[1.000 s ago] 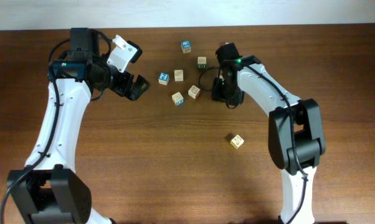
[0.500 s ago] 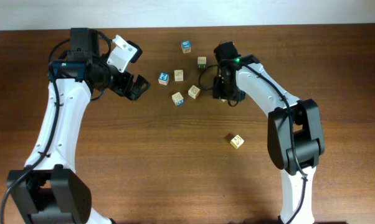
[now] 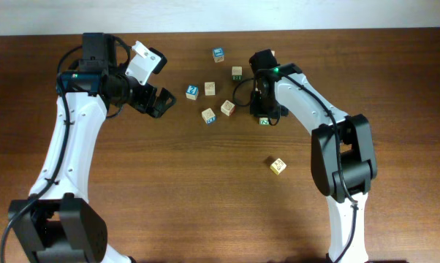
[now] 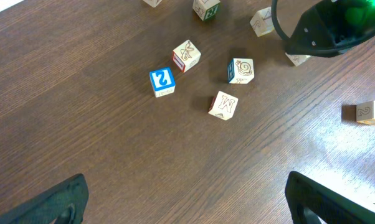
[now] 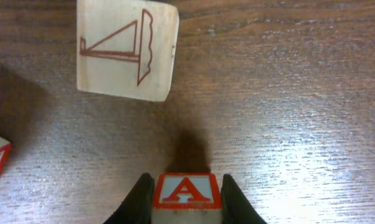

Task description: Rotate 4 blocks

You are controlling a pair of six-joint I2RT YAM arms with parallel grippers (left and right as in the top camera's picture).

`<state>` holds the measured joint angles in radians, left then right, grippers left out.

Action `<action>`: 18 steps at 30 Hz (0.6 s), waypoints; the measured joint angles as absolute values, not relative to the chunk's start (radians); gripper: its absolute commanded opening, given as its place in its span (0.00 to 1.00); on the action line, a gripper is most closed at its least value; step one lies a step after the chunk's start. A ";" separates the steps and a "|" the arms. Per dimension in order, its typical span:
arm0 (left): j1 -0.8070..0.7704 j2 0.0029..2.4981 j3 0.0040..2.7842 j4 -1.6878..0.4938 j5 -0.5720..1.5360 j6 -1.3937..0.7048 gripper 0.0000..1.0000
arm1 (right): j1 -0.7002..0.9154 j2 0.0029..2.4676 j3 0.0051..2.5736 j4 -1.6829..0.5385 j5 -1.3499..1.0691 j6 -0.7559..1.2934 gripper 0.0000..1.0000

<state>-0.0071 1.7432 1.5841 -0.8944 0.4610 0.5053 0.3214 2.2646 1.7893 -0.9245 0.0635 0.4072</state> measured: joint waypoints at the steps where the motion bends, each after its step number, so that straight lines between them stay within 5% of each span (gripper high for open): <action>1: -0.007 1.743 1.584 -0.894 0.461 0.505 0.99 | 0.321 2.265 1.795 -0.944 0.063 0.405 0.17; 18: -0.007 1.743 1.584 -0.894 0.461 0.505 0.99 | 0.450 2.265 1.803 -1.341 -0.084 0.331 0.23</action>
